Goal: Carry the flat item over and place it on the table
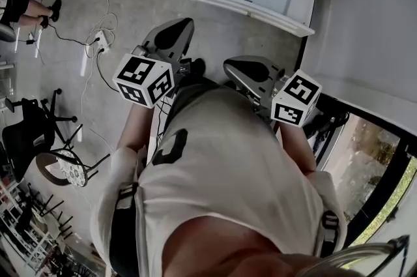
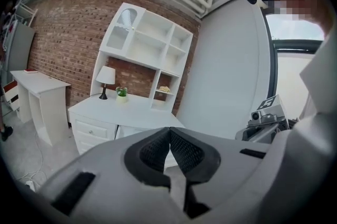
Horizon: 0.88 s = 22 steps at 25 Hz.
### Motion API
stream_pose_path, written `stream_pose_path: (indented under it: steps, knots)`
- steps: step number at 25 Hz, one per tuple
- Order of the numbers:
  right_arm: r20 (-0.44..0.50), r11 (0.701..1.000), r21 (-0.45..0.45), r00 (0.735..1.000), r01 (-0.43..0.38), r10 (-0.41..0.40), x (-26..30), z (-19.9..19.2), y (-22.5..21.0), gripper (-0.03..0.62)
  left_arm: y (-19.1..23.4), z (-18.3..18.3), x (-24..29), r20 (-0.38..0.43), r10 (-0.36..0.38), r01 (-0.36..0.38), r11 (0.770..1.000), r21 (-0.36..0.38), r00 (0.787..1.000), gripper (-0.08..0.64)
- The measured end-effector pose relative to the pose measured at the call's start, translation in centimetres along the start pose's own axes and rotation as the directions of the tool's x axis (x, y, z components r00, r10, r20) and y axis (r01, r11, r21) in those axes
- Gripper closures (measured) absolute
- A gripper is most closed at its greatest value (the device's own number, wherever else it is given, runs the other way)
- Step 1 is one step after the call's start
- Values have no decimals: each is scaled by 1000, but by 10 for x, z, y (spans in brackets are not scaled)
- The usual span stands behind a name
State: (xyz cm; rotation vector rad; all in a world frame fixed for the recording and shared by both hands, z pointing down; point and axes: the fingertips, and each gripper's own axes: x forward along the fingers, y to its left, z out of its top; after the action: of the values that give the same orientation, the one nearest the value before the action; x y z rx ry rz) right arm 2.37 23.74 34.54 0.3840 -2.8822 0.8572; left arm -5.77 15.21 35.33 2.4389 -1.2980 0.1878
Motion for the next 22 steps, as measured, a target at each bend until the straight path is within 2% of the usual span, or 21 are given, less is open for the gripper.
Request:
stream_pose_path:
  steps: [6, 9, 10, 11, 12, 14, 18, 22]
  knots:
    - [-24, 997, 59, 999, -41, 42, 3, -15, 4, 581, 7, -28, -22, -19, 71, -72, 995, -72, 997, 540]
    - [-69, 996, 2, 994, -86, 85, 15, -16, 15, 581, 3, -31, -21, -15, 71, -72, 995, -70, 997, 540]
    - [-100, 993, -27, 989, -112, 109, 21, -17, 21, 562, 1, -30, -20, -12, 67, -67, 996, -56, 998, 540]
    - [-136, 989, -54, 983, -135, 127, 29, -20, 27, 445, 0, -28, -19, -9, 61, -61, 997, -42, 998, 540]
    - [-168, 986, -80, 977, -146, 131, 37, -21, 30, 390, -1, -26, -17, -5, 54, -54, 998, -28, 999, 540]
    - [-200, 981, -137, 974, -138, 109, 51, -18, 31, 423, -2, -21, -13, 3, 38, -38, 999, -8, 999, 540]
    - [-219, 966, -238, 975, -102, 50, 78, -6, 30, 431, 4, -14, -6, 19, 14, -13, 1000, -6, 1000, 540]
    - [-215, 959, -277, 977, -62, 1, 97, 3, 22, 489, 20, -7, -1, 27, -4, 4, 1000, -11, 1000, 540]
